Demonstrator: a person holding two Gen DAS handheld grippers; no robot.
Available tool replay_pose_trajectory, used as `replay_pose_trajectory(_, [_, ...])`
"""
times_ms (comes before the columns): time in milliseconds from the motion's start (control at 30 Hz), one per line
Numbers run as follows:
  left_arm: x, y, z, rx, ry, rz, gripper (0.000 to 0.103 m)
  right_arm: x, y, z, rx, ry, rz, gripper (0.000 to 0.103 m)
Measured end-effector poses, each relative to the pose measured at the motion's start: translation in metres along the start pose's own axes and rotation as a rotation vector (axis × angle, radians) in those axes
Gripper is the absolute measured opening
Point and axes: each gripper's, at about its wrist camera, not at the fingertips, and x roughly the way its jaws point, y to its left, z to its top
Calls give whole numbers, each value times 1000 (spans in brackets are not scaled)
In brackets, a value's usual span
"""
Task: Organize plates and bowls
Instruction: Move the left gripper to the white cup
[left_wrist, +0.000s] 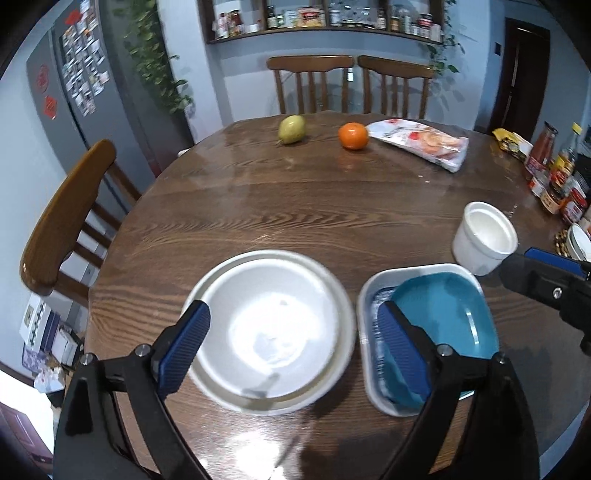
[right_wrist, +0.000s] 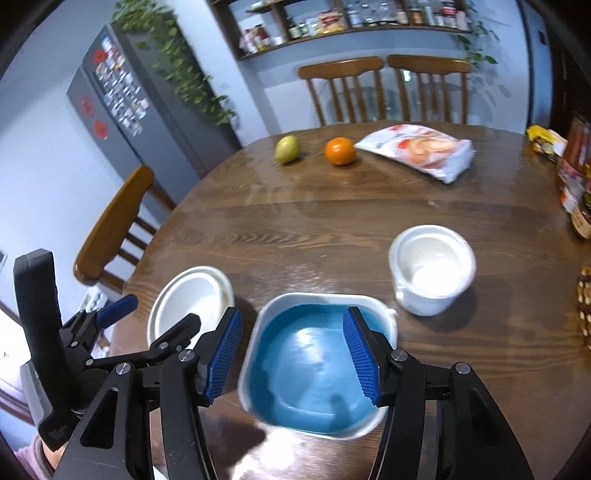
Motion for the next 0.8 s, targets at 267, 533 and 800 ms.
replay_pose_trajectory(267, [-4,-46,11,77,-18,-42,92,-25,-53,1,84,-37,-61,58])
replay_pose_trajectory(533, [-7,-85,19,129,-33,-79,92,-44,-95,-4,142,-57,-98,58])
replay_pose_trajectory(800, [-1,-117,33,145,-33,-118,92,-57,-126,-2,172,-66,-125,58])
